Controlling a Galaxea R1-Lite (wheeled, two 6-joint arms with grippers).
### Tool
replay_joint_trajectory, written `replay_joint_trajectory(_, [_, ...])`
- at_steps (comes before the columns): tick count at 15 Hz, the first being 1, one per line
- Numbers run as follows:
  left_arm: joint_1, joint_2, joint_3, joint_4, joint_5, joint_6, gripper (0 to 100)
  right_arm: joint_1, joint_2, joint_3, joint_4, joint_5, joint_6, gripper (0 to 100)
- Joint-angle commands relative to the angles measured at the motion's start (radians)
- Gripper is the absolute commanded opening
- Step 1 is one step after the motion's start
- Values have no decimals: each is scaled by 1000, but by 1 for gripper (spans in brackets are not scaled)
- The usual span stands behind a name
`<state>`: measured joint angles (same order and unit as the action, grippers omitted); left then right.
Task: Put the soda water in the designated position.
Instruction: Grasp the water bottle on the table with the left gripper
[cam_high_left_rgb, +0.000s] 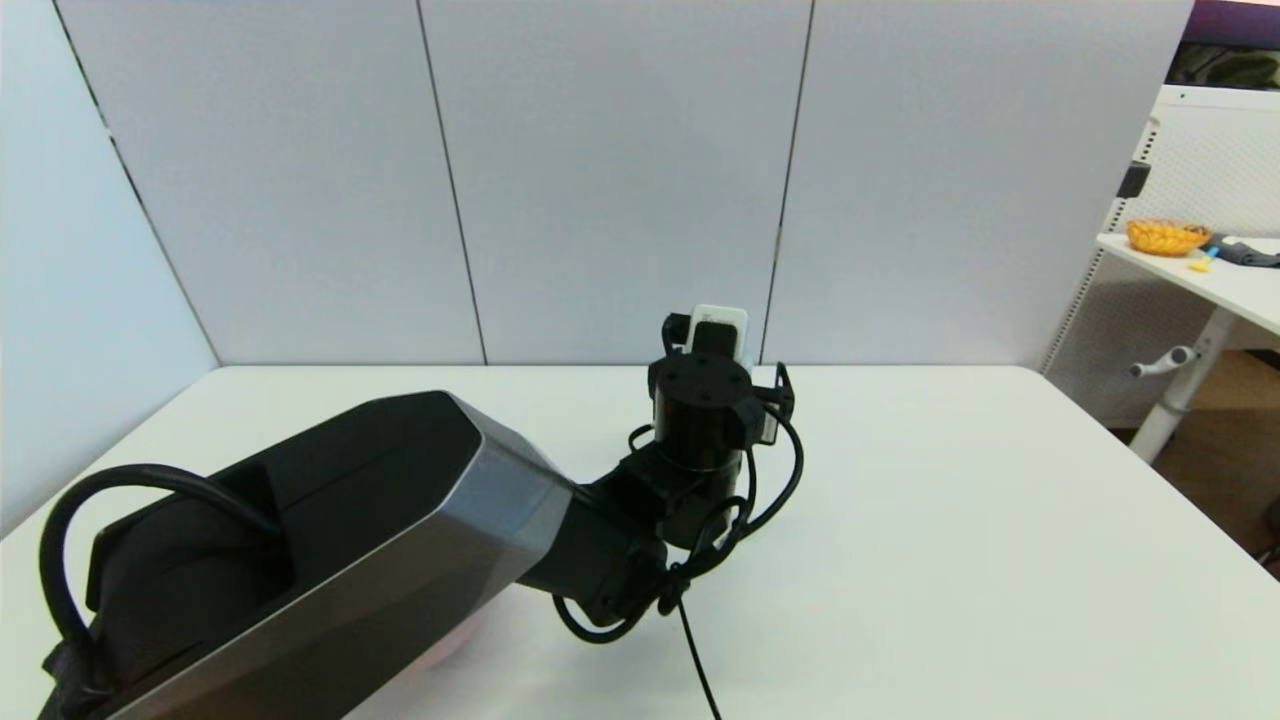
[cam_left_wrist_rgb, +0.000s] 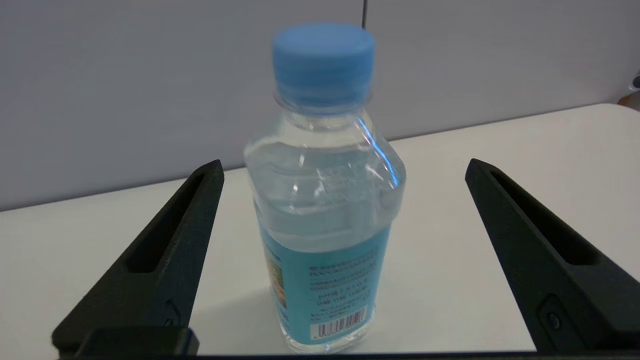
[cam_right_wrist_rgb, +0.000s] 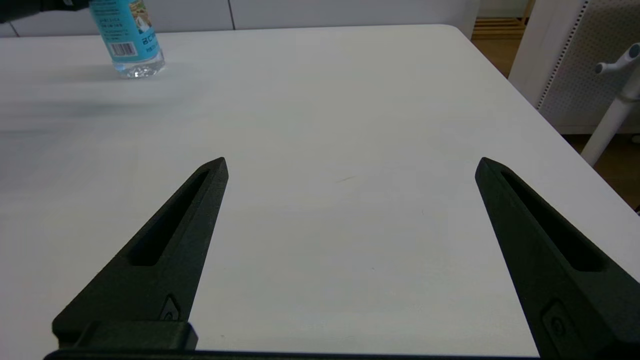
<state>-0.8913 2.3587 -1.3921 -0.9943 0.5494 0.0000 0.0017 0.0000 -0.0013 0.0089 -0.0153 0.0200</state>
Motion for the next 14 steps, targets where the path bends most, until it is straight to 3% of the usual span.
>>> replay_joint_trajectory(1, [0,51,-30,-7,4,-9,100,1,0,0,0,0,0,100])
replay_joint_trajectory(14, [71,160,-186,-30,6,23,100,1,0,0,0,0,0,100])
